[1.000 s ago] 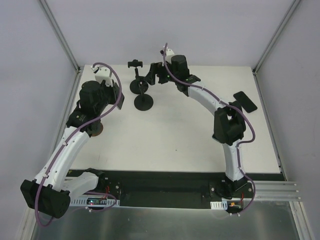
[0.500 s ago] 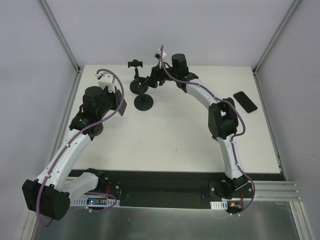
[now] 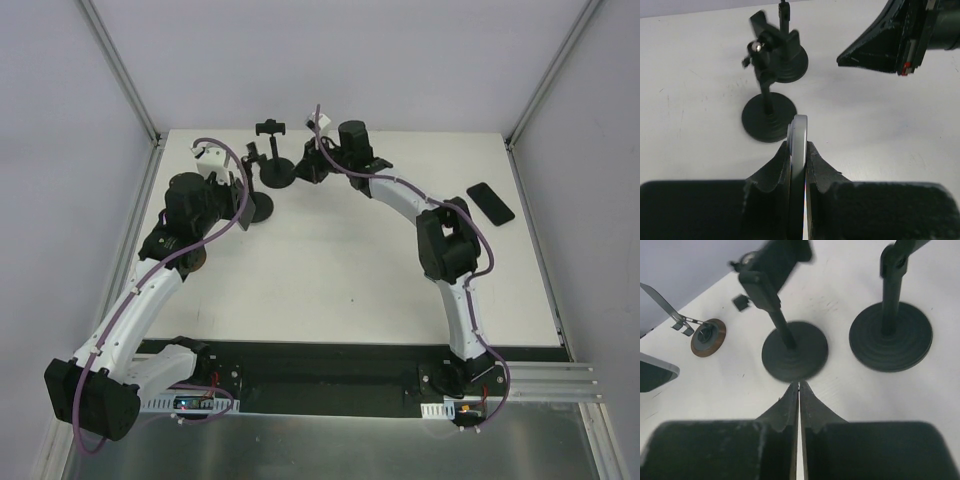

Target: Place the phone on the phone stand

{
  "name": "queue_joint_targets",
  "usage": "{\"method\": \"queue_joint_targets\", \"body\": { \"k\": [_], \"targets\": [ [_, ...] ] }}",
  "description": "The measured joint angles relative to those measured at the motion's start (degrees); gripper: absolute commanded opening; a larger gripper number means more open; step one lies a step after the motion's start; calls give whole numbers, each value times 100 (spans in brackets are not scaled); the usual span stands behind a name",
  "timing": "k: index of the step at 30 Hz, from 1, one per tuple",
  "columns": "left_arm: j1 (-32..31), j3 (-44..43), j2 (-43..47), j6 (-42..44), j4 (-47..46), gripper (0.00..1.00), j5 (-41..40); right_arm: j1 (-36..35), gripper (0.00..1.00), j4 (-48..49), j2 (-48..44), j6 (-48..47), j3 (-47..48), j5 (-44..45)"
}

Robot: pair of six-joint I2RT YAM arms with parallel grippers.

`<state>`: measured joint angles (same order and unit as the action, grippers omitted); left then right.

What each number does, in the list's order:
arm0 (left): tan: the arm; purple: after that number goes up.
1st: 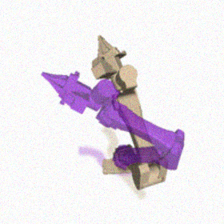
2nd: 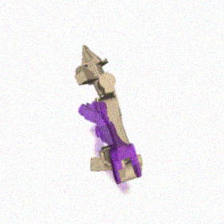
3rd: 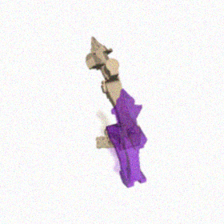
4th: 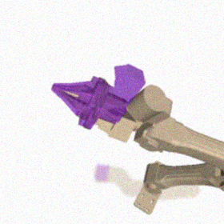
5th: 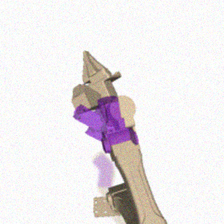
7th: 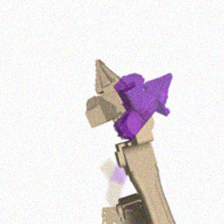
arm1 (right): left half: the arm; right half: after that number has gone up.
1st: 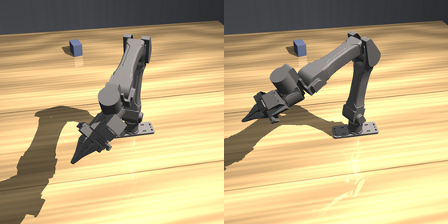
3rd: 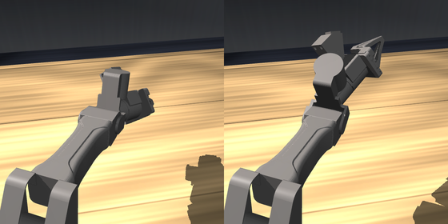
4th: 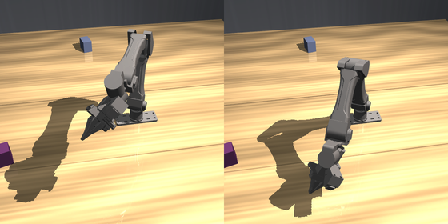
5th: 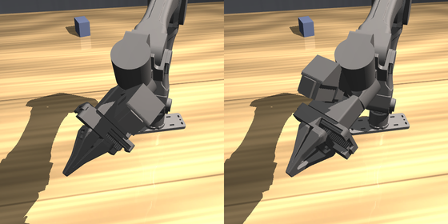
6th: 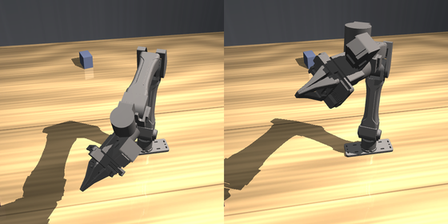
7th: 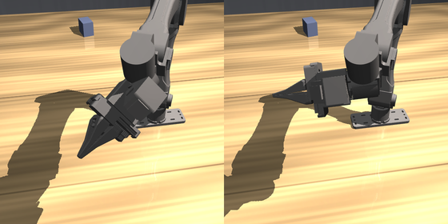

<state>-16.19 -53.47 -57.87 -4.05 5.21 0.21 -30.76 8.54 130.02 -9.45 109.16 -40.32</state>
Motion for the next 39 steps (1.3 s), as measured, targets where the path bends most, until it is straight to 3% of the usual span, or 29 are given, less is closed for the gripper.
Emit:
{"method": "queue_joint_targets", "body": {
  "k": [3, 5, 8, 11, 14, 15, 17, 20, 28, 37, 39],
  "targets": [
    [22, 0, 2, -2, -4, 0, 24, -234, 1, 170, -404, 162, -728, 431],
    [55, 0, 4, -4, -7, 0, 44, -420, 8, 426, -763, 273, -1316, 647],
    [79, 0, 33, -4, -4, 0, 66, -673, 27, 612, -1187, 396, -1867, 831],
    [142, 2, 118, -2, -2, 0, 26, -817, 53, 754, -1287, 533, -1862, 957],
    [345, 2, 208, -4, -13, 0, -87, -804, 70, 815, -1296, 730, -1786, 1075],
    [420, 2, 219, -7, -20, 0, -92, -780, 83, 798, -1294, 850, -1749, 1145],
    [638, 4, 229, -63, -20, 0, -90, -732, 95, 804, -1255, 1217, -1624, 1329],
    [911, 26, 313, -131, -22, 0, -173, -662, 100, 922, -964, 2026, -1121, 1449],
    [1329, 138, 894, -280, -28, 0, -717, -645, 97, 1357, 551, 4277, 887, 1425],
    [1482, 188, 922, -457, -15, 0, -706, -938, 99, 1425, 1436, 5322, 1532, 1725],
    [1502, 188, 922, -496, -20, 0, -671, -997, 93, 1445, 1552, 5466, 1668, 1762]
  ]
}}
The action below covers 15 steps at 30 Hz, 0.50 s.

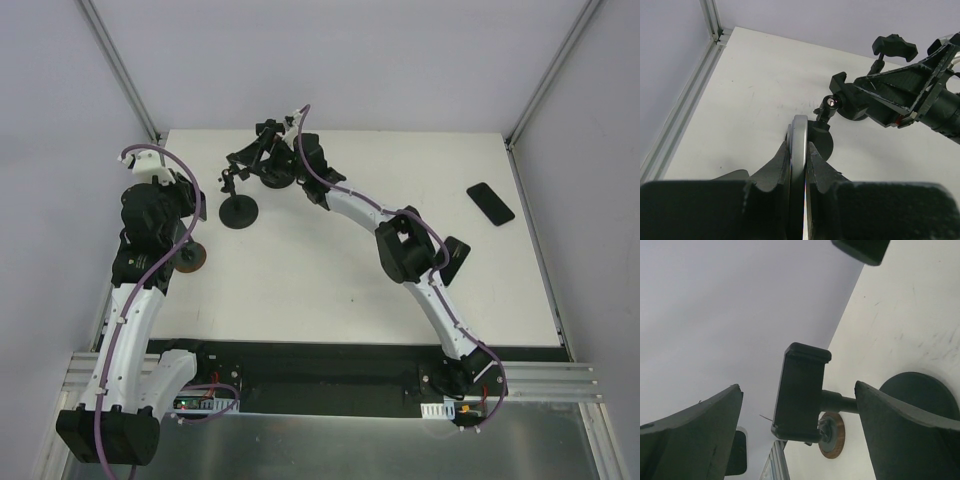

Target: Place the phone on the phone stand

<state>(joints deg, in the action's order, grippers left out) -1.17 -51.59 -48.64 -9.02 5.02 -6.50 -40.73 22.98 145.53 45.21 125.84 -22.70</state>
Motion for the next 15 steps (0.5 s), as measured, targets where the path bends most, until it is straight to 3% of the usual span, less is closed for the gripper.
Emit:
{"method": "queue_joint_targets", "body": {
  "k": [4, 15],
  "targets": [
    [15, 0, 0, -72, -2, 0, 39, -111, 79, 79, 140, 254, 214, 48],
    [15, 0, 0, -151, -2, 0, 175, -138, 69, 374, 240, 737, 251, 87]
  ]
}}
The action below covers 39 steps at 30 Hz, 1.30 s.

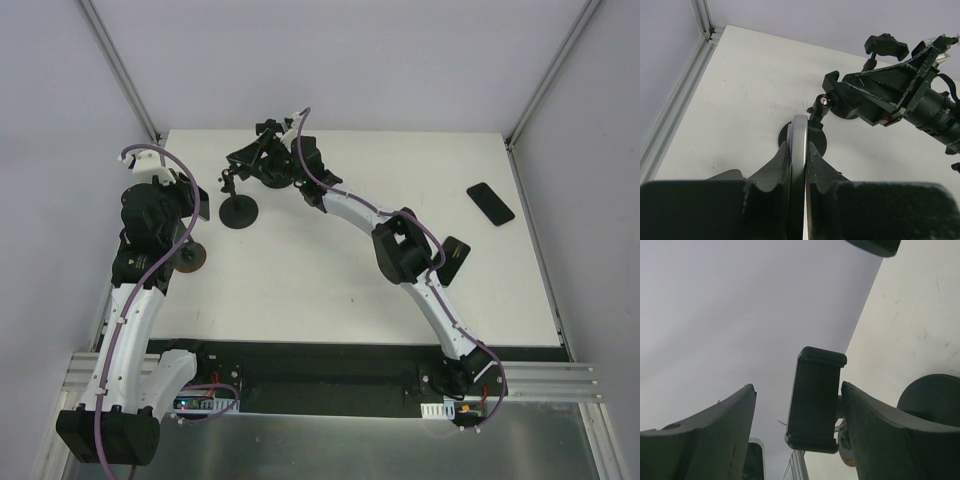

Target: Place the phone on the phone stand

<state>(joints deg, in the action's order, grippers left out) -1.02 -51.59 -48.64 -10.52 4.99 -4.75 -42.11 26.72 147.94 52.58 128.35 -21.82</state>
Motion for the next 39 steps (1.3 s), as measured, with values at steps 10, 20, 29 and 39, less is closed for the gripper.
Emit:
{"method": "queue_joint_targets", "body": {
  "k": [10, 20, 29, 39],
  "targets": [
    [0, 0, 0, -61, 2, 0, 26, -31, 66, 7, 22, 59, 0, -2],
    [0, 2, 0, -72, 0, 0, 37, -70, 68, 4, 39, 68, 0, -4],
    [0, 2, 0, -87, 0, 0, 109, -81, 52, -79, 205, 96, 57, -9],
    [0, 2, 0, -94, 2, 0, 129, -85, 20, 516, 162, 603, -269, -90]
  ]
}}
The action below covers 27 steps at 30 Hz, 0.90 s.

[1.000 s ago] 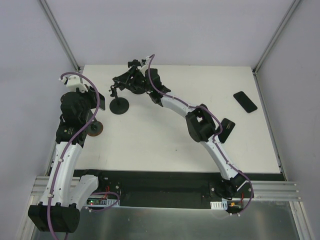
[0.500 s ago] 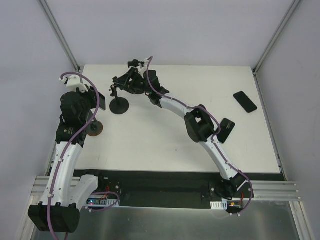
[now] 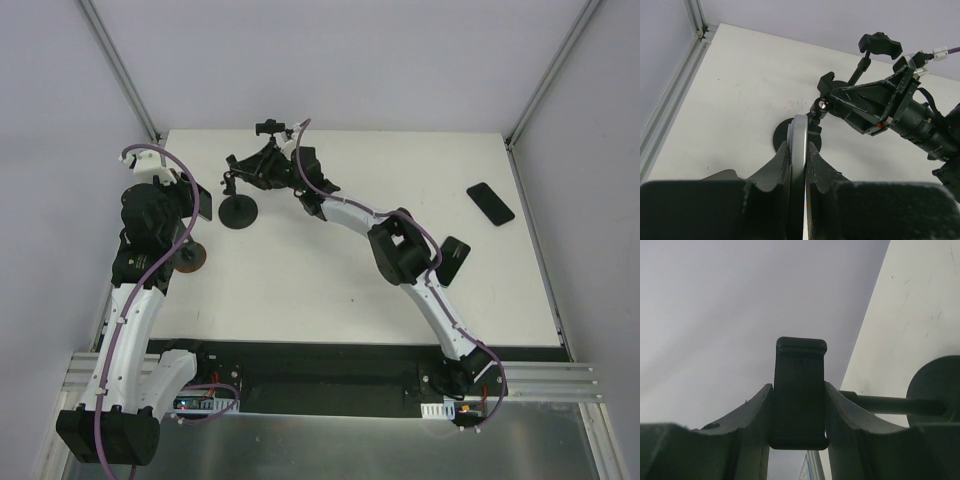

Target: Place the phone on the phone stand

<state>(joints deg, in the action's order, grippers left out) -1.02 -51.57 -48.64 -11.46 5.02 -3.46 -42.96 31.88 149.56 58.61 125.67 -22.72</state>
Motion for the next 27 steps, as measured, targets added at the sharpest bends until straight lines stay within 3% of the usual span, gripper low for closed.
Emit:
{"method": "queue_joint_targets", "body": {
  "k": [1, 5, 13, 16, 21, 24, 26, 27],
  "targets": [
    [0, 0, -2, -2, -2, 0, 0, 2, 13, 94, -74, 31, -157, 20],
    [0, 0, 0, -7, -2, 0, 20, 4, 1, 468, -975, 79, -1626, 210],
    [0, 0, 0, -92, -15, 0, 258, -44, 0, 645, -3174, -98, -4745, 918],
    [0, 22, 0, -164, -66, 0, 396, -195, 1, 1036, -4013, -118, -5967, 1738],
    [2, 79, -92, -273, -173, 0, 669, -752, 2, 1856, -4597, -61, -7101, 3421],
    [0, 94, -188, -317, -219, 0, 826, -1158, 14, 2083, -4710, -96, -7337, 4428],
    [0, 96, -219, -339, -221, 0, 922, -1349, 31, 2116, -4741, -127, -7381, 4911],
    [0, 96, -225, -358, -229, 0, 946, -1419, 50, 2109, -4750, -149, -7381, 5084]
  ]
}}
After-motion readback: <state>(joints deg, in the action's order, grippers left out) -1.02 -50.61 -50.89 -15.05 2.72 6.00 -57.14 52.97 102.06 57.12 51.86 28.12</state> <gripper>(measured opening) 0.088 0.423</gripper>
